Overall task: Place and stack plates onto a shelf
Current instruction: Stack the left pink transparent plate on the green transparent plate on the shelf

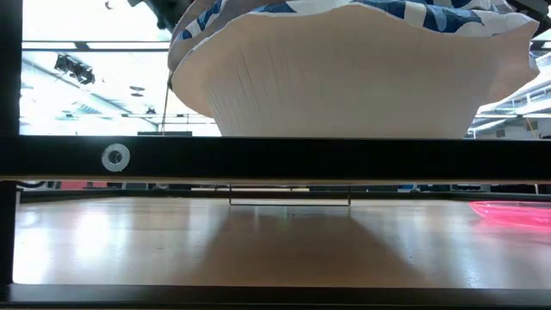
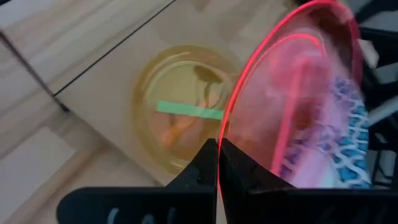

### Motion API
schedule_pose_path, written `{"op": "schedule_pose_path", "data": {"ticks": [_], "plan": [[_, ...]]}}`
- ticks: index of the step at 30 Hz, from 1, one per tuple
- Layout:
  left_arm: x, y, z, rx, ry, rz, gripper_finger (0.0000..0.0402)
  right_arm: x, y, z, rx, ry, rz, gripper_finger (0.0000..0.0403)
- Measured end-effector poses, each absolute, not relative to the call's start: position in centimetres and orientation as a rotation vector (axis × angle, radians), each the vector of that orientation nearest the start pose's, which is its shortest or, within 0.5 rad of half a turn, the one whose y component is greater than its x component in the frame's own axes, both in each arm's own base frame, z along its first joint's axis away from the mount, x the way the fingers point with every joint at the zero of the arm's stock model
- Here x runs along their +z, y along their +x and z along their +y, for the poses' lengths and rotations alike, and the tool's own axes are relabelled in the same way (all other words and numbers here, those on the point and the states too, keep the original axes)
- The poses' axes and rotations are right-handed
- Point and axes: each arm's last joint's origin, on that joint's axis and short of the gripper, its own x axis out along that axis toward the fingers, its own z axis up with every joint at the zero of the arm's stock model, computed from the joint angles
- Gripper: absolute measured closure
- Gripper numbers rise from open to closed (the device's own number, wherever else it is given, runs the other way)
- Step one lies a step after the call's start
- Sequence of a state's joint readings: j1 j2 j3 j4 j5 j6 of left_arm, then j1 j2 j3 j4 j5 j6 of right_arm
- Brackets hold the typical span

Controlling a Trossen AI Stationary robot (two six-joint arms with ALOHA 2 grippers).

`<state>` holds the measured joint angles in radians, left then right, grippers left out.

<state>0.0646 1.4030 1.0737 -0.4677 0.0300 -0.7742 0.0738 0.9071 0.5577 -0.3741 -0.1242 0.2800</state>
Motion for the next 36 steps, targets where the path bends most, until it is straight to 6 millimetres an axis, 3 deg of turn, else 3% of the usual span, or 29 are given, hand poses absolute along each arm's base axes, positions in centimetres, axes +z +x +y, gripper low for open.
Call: {"op": "schedule_pose_path", "data": {"ticks": [11, 23, 36], "plan": [[24.4, 30.9, 4.4, 0.404, -0.822, 0.813, 0.0396, 21.9, 18.1, 1.7, 0.096, 0.257, 0.748, 0.0247], [22.1, 32.1, 4.8, 0.426, -0.825, 0.864, 0.0396, 22.0, 18.2, 1.7, 0.097, 0.257, 0.738, 0.0247], [21.3, 32.5, 4.8, 0.433, -0.825, 0.887, 0.0396, 22.0, 18.4, 1.8, 0.102, 0.256, 0.724, 0.0247]]}}
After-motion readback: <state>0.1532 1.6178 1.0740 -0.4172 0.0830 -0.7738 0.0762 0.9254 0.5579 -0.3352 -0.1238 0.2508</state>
